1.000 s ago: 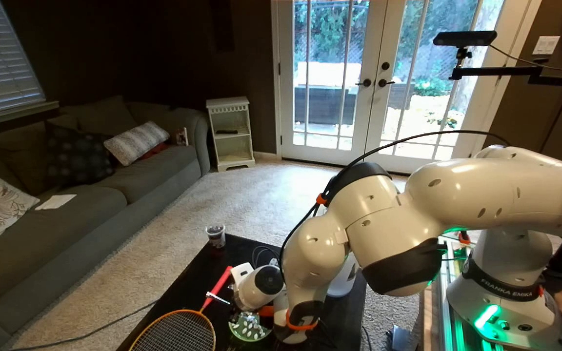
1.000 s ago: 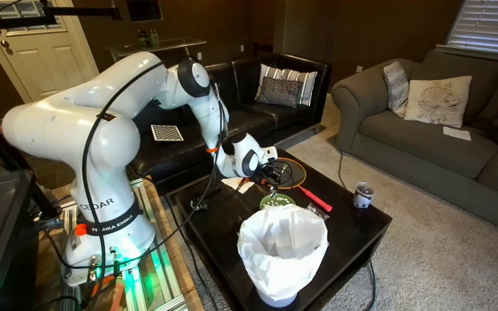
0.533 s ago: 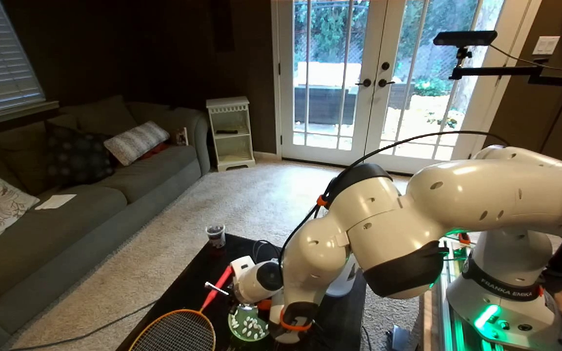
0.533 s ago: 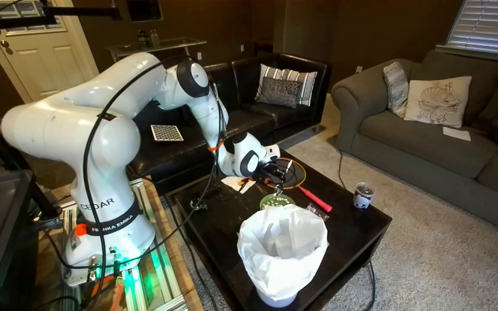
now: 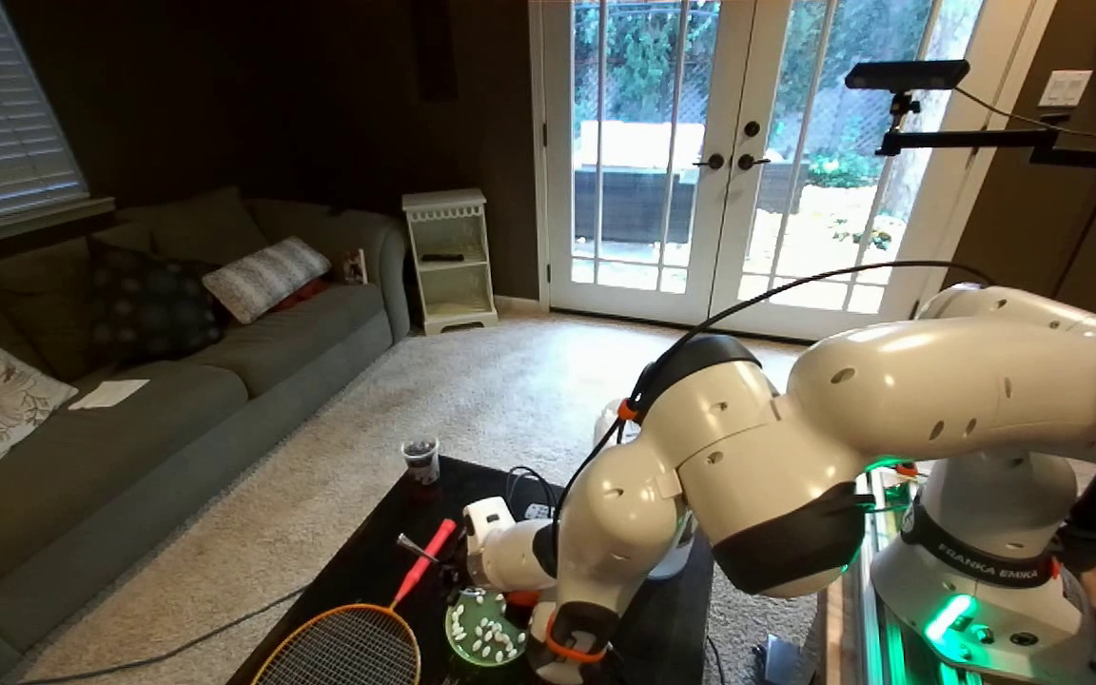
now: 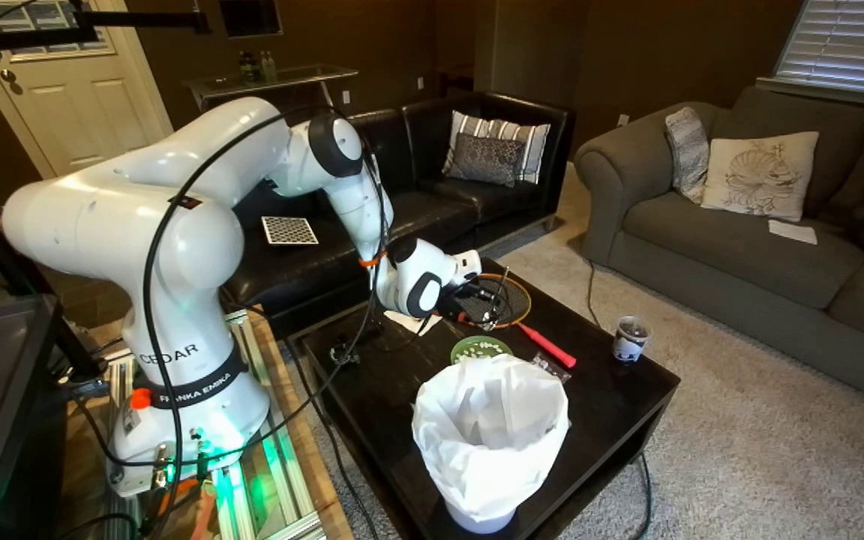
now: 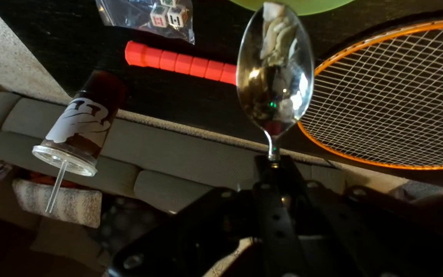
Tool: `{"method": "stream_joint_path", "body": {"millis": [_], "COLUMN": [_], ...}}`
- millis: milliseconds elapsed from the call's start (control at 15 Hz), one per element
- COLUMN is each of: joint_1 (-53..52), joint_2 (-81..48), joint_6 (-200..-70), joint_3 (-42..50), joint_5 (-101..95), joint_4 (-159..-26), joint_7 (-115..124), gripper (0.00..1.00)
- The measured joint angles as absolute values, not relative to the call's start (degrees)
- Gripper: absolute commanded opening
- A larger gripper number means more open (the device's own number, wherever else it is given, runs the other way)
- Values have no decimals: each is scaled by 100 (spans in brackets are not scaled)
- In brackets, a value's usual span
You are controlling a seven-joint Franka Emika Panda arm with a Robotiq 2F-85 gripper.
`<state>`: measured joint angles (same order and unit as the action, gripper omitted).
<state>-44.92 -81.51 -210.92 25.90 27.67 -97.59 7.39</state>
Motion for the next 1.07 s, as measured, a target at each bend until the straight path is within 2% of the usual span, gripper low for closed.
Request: {"method": "stream_joint_path", "body": {"millis": [467,1067], "joint_1": [-4064,-2893], "joint_2": [-8172,-8136], "joint_6": [-22183,-23529], "joint_3": [1944,816], "joint_5": [3091,3055], "joint_4": [-9720,-9573], "joint_7": [120,-652], "gripper": [2,2]}}
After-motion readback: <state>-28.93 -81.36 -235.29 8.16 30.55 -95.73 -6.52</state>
